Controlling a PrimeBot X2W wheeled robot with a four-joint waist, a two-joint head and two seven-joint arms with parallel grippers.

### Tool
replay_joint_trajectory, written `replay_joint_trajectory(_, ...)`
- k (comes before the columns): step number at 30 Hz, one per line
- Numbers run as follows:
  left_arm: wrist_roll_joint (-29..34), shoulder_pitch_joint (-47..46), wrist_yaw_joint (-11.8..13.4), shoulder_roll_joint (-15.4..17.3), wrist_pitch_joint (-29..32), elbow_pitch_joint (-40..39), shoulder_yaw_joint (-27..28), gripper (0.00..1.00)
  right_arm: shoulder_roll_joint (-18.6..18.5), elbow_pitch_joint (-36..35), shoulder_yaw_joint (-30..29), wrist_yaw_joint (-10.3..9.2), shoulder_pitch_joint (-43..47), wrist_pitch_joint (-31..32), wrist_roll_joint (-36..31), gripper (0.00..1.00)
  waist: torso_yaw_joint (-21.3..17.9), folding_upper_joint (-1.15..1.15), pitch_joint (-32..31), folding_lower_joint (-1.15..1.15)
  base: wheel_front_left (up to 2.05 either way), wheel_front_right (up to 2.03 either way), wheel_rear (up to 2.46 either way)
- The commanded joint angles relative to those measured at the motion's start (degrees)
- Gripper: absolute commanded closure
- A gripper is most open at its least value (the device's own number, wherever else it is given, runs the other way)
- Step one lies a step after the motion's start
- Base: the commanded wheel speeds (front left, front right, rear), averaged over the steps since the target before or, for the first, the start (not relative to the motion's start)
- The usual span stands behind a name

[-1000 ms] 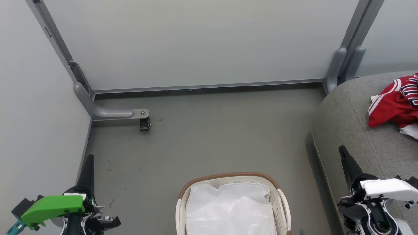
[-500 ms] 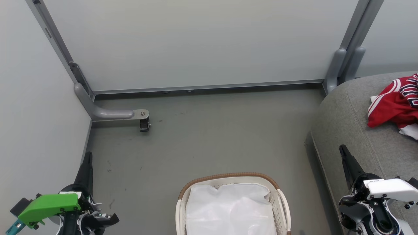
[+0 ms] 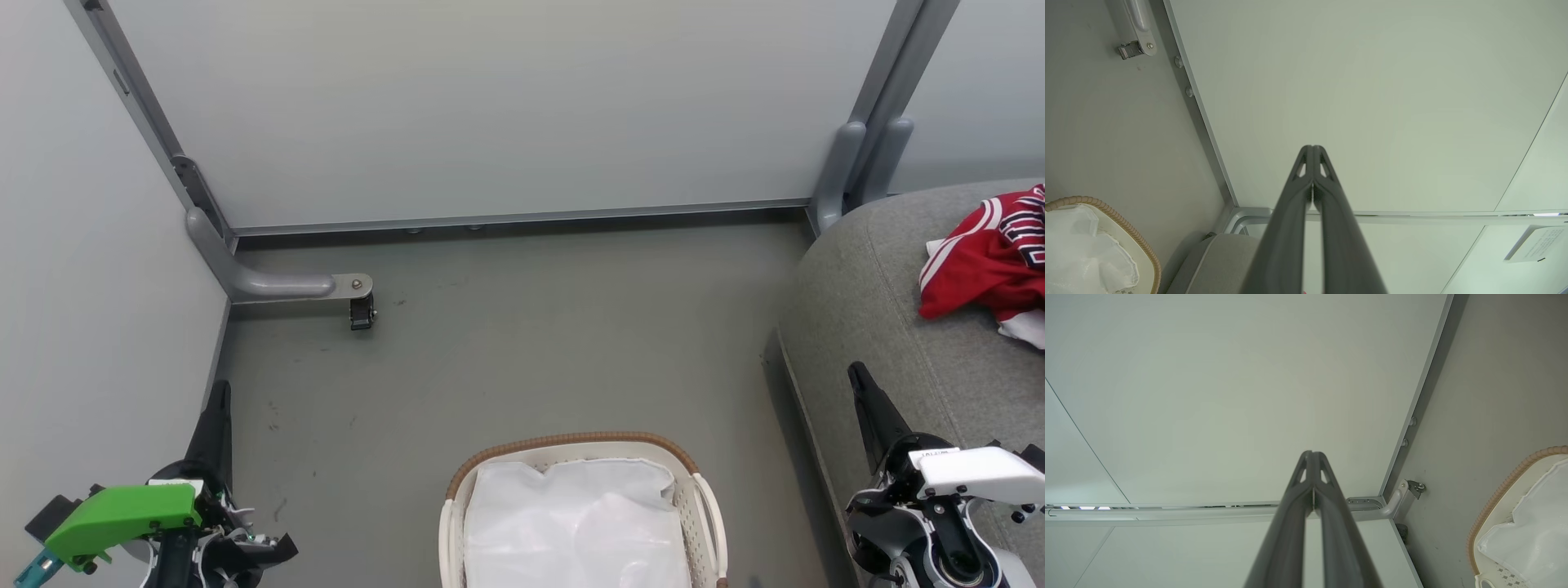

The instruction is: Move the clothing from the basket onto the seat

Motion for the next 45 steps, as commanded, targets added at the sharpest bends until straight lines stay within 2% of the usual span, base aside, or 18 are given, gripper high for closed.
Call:
replay_joint_trajectory(1,-0.08,-0.55,-0.28,0.31,0.15,-0.12,0.19,1.0,-0.36,-0.21,-0.16,-0.04,0.15,0.16,0.19,1.0,0.0,0.5,0.0,0.0,0.0,0.0,0.0)
replay_joint_trajectory(45,0.02,-0.56,-0.28,0.21,0.25,-0.13,0.25,1.0,-0.36,-0.2,-0.14,-0.04,0.15,0.15,0.2,1.0,0.0,0.5,0.0,0.0,0.0,0.0,0.0)
